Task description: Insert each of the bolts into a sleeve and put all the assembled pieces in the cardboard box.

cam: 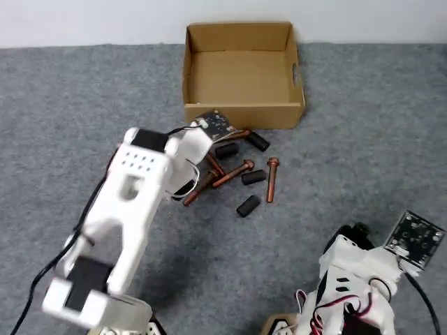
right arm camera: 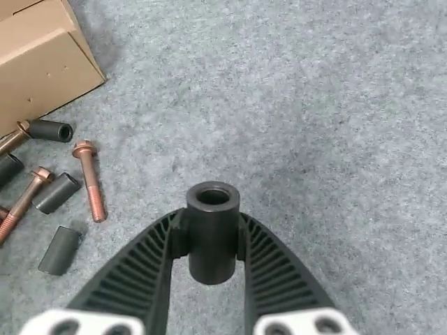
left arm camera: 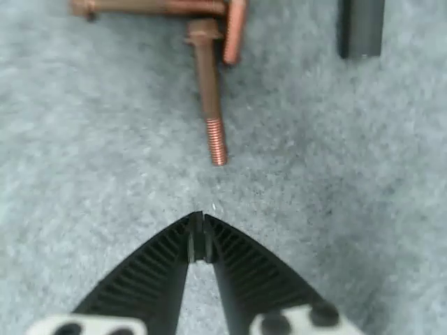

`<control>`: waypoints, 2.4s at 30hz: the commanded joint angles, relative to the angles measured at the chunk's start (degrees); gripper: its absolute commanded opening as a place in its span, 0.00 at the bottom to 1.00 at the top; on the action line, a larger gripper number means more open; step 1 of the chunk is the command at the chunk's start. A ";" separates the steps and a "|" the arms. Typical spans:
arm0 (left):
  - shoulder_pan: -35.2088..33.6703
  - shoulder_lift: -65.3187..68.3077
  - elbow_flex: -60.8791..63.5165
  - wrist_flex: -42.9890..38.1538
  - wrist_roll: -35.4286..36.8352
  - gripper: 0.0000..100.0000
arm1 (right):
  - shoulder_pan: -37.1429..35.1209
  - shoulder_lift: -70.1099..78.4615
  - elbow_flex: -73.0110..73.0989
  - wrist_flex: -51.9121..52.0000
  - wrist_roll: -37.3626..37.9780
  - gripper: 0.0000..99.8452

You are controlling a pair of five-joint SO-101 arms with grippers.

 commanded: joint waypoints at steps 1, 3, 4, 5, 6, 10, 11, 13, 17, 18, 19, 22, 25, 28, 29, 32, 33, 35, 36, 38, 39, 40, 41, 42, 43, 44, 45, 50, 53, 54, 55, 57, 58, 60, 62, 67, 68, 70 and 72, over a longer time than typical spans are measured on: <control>0.53 8.44 -10.15 4.57 -3.34 0.01 | 0.22 -0.31 -0.35 -0.84 -0.35 0.01; 0.26 13.54 -15.52 7.56 -4.66 0.04 | 0.22 -0.31 -0.09 -0.84 -0.35 0.01; 0.18 15.82 -18.15 9.14 -5.01 0.06 | 0.22 -0.31 0.35 -1.01 -0.26 0.01; 0.09 17.93 -20.62 10.64 -5.10 0.08 | 0.22 -0.31 0.53 -1.19 -0.26 0.01; 0.09 19.69 -22.99 11.96 -5.10 0.10 | 0.22 -0.31 0.53 -1.19 -0.26 0.01; 0.62 25.32 -31.60 14.51 -5.10 0.14 | 0.22 -0.31 0.53 -1.19 -0.26 0.01; 0.62 26.46 -33.36 14.59 -5.10 0.14 | 0.22 -0.31 0.53 -1.19 -0.26 0.01; 0.62 28.75 -36.09 14.51 -5.10 0.14 | 0.22 -0.31 0.53 -1.19 -0.26 0.01; 0.62 34.02 -39.43 14.77 -5.10 0.14 | 0.22 -0.31 0.62 -1.19 -0.26 0.01; 0.53 35.08 -40.04 14.77 -5.10 0.14 | 0.22 -0.31 0.62 -1.19 -0.26 0.01; 0.53 35.96 -40.75 14.77 -5.10 0.14 | 0.13 -0.31 0.62 -1.19 -0.26 0.01; 0.53 37.80 -42.86 14.77 -5.10 0.14 | 0.13 -0.31 0.70 -1.19 -0.26 0.01; 0.62 38.95 -45.14 14.68 -5.10 0.14 | 0.13 -0.31 0.70 -1.19 -0.26 0.01; 0.62 40.53 -46.73 14.51 -5.10 0.14 | 0.13 -0.31 0.79 -1.19 -0.26 0.01; 0.62 41.41 -47.25 14.42 -5.10 0.14 | 0.13 -0.31 0.79 -1.19 -0.26 0.01; 0.88 44.75 -49.36 14.51 -5.10 0.14 | 0.13 -0.31 0.88 -1.19 -0.26 0.01; 1.05 45.80 -50.33 14.68 -5.10 0.14 | -0.31 -0.31 0.88 -1.19 -0.26 0.01; 1.23 47.21 -51.91 14.68 -5.10 0.14 | -1.19 -0.31 0.97 -1.19 -0.26 0.01; 1.32 47.74 -52.79 14.68 -5.10 0.14 | -1.45 -0.31 0.97 -1.27 -0.26 0.01; 1.58 48.88 -54.29 14.68 -5.01 0.14 | -1.54 -0.31 0.97 -1.27 -0.26 0.01; 1.76 49.05 -54.64 14.77 -5.01 0.14 | -1.54 -0.31 0.97 -1.27 -0.26 0.01; 1.76 49.14 -54.81 14.77 -5.01 0.14 | -1.54 -0.31 0.97 -1.27 -0.26 0.01; 1.76 49.14 -54.99 14.77 -5.01 0.14 | -1.54 -0.31 0.97 -1.27 -0.26 0.01; 1.76 49.14 -55.08 14.77 -5.01 0.14 | -1.54 -0.31 0.97 -1.27 -0.26 0.01; 1.76 49.14 -55.34 14.77 -5.01 0.13 | -1.54 -0.31 0.97 -1.27 -0.26 0.01; 1.76 49.32 -55.52 14.51 -4.92 0.13 | -1.54 -0.31 0.97 -1.27 -0.26 0.01; 1.67 49.32 -55.60 14.15 -4.84 0.13 | -1.54 -0.31 0.97 -1.27 -0.26 0.01; 1.76 49.41 -55.52 9.23 -2.37 0.13 | -1.63 -0.31 1.05 -1.27 -0.26 0.01; 1.85 49.41 -55.25 7.38 -1.58 0.13 | -1.63 -0.31 1.05 -1.36 -0.26 0.01; 1.85 49.49 -55.16 6.95 -1.58 0.13 | -1.63 -0.31 1.05 -1.36 -0.26 0.01; 1.85 49.93 -55.16 6.77 -1.49 0.13 | -1.63 -0.31 1.05 -1.36 -0.26 0.01; 1.85 51.52 -55.60 7.03 -1.49 0.13 | -1.63 -0.31 1.05 -1.36 -0.26 0.01; 1.85 52.31 -55.60 7.12 -1.49 0.12 | -1.63 -0.31 1.05 -1.36 -0.26 0.01; 1.85 53.01 -55.69 7.56 -1.49 0.07 | -1.63 -0.31 1.05 -1.36 -0.26 0.01; 1.93 53.19 -57.10 8.70 -1.49 0.01 | -1.63 -0.31 1.05 -1.36 -0.26 0.01; 2.90 52.84 -61.41 14.68 -1.49 0.01 | -1.63 -0.31 1.05 -1.36 -0.26 0.01; 3.25 52.40 -62.20 15.12 -1.49 0.01 | -1.63 -0.31 1.05 -1.36 -0.26 0.01; 2.99 49.49 -62.55 15.03 -0.88 0.00 | -1.63 -0.31 1.05 -1.36 -0.26 0.01; 2.90 45.19 -61.85 15.03 1.23 0.00 | -1.63 -0.31 1.05 -1.36 -0.26 0.01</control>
